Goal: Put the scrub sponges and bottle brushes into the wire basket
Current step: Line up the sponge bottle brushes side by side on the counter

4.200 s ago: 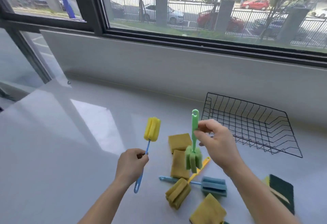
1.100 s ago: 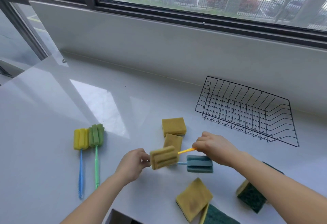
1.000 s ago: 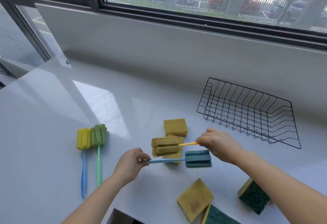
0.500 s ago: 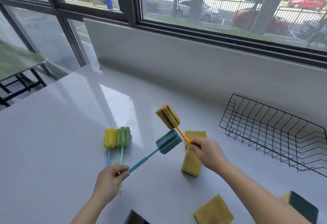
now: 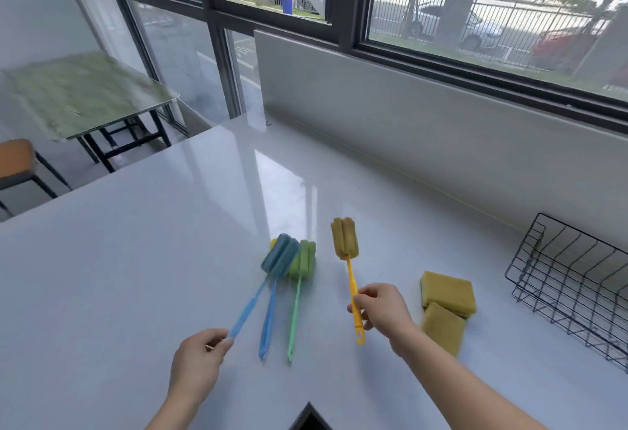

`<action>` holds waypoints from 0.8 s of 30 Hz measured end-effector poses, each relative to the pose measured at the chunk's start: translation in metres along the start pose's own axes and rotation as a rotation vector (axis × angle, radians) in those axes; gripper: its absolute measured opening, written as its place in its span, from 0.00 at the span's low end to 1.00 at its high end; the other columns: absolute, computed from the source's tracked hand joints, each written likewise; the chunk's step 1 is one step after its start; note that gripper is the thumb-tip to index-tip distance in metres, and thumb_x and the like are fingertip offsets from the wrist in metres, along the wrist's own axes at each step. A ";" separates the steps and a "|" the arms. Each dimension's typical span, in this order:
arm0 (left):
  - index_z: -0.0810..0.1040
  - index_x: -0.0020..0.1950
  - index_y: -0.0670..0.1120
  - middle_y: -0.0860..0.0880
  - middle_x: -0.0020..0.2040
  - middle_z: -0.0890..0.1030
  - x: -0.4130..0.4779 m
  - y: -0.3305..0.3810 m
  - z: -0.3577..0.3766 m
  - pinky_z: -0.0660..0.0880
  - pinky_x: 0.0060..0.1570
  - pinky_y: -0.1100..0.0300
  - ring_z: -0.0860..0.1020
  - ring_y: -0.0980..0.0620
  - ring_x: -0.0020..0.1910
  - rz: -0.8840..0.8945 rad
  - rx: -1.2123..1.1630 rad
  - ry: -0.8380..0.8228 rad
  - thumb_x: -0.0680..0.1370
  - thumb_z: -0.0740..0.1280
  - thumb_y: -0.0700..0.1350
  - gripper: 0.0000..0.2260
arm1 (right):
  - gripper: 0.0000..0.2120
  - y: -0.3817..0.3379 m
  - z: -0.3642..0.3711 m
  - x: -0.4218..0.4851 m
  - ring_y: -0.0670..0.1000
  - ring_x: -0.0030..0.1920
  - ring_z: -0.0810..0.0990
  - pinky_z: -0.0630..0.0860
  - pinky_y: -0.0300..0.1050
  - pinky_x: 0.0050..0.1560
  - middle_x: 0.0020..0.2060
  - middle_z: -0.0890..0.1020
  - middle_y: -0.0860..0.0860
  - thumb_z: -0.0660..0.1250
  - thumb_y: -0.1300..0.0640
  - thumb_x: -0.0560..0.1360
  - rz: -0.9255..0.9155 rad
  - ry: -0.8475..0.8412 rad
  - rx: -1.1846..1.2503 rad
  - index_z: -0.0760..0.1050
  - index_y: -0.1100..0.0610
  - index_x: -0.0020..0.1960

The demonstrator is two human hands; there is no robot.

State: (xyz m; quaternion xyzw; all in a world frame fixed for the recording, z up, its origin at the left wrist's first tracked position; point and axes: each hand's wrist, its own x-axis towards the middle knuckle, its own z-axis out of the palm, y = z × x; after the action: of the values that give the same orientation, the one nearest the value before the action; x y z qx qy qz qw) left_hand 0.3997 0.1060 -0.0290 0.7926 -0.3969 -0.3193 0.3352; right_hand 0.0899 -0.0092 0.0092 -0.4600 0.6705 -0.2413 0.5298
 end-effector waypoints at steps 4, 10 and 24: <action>0.83 0.36 0.48 0.51 0.27 0.80 0.011 -0.016 -0.001 0.71 0.33 0.58 0.75 0.49 0.28 -0.126 -0.078 0.052 0.74 0.72 0.40 0.08 | 0.07 0.012 0.023 0.005 0.50 0.29 0.80 0.78 0.45 0.31 0.35 0.87 0.55 0.65 0.64 0.74 0.059 -0.011 -0.059 0.81 0.63 0.42; 0.83 0.37 0.46 0.49 0.25 0.78 0.021 -0.020 0.011 0.69 0.32 0.58 0.72 0.49 0.26 -0.218 -0.136 0.024 0.75 0.72 0.42 0.07 | 0.07 0.016 0.047 0.007 0.53 0.31 0.82 0.79 0.45 0.31 0.35 0.87 0.56 0.66 0.63 0.75 0.106 0.046 -0.098 0.80 0.62 0.40; 0.81 0.43 0.57 0.58 0.39 0.83 0.016 -0.009 0.010 0.76 0.42 0.57 0.82 0.56 0.39 -0.150 0.200 -0.052 0.70 0.69 0.52 0.04 | 0.05 0.019 0.064 -0.010 0.57 0.37 0.86 0.83 0.46 0.34 0.42 0.83 0.51 0.69 0.54 0.74 0.057 0.042 -0.191 0.78 0.56 0.46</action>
State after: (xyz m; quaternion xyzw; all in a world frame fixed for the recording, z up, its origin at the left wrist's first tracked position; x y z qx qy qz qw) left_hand 0.4036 0.0941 -0.0460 0.8409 -0.3751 -0.3228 0.2193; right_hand 0.1433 0.0188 -0.0217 -0.4839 0.7143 -0.1706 0.4759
